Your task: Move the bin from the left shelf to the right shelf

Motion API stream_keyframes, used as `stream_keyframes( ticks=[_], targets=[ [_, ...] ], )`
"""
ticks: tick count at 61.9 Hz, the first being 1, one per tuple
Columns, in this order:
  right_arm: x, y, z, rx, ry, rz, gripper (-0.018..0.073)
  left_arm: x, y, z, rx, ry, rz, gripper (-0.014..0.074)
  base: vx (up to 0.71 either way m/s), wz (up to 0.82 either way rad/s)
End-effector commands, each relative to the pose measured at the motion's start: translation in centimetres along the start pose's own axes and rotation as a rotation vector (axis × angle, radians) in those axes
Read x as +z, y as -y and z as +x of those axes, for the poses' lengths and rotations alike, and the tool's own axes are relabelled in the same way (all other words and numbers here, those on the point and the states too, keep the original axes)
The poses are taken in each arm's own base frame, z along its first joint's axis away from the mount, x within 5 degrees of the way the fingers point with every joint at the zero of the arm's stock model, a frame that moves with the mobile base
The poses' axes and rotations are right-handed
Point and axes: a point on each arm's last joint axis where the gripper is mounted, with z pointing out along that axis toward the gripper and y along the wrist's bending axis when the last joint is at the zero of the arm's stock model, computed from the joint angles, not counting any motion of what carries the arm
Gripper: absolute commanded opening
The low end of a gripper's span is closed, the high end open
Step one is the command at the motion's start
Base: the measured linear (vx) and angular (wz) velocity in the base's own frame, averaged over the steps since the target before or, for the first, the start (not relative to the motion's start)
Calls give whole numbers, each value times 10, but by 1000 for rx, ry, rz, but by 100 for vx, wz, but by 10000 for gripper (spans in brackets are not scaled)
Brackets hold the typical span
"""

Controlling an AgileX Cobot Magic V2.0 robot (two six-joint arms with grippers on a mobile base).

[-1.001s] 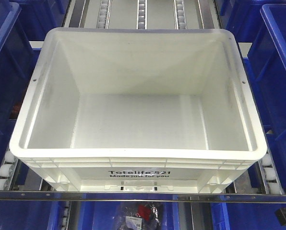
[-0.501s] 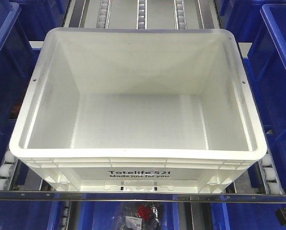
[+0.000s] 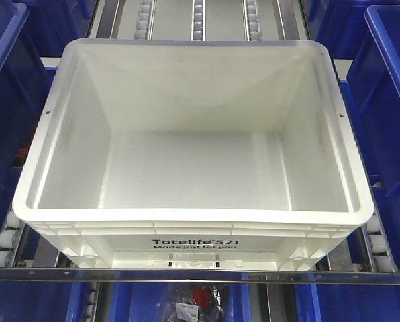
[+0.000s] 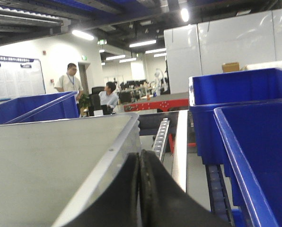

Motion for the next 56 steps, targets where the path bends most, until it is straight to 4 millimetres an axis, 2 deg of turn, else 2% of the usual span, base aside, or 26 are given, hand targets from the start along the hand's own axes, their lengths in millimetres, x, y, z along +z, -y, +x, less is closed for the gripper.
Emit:
stream_keyframes(
  ticks=[1,6,9,14,25,31,39,46,56],
  targets=[
    [-2,-5,-41,4,72,-12,-8,3,1,-36,-96,-5,16,-8,0,0],
    [0,-9,-66,-13,-39,-16,-8,11,3,-58,-94,-104,36,-8,0,0],
    [5,-12,-84,-33,-110,-18,-8,20,4,-73,-93,-163,46,-8,0,0],
    [16,-16,-103,-78,-241,-23,-8,38,6,-95,-91,-260,61,-8,0,0],
    [60,-21,-134,-85,-491,-27,-8,89,10,-126,-110,-447,89,-8,0,0],
    [85,-22,-139,-84,-547,-24,-8,112,12,-127,-132,-499,96,-8,0,0],
    [108,-21,-133,-80,-566,-19,-8,135,13,-112,-155,-567,93,-8,0,0],
    [117,-21,-129,-77,-569,-17,-8,142,14,-104,-172,-609,95,-8,0,0],
    [120,-21,-131,-72,-533,-17,-8,143,14,-104,-173,-604,94,-8,0,0]
  ],
)
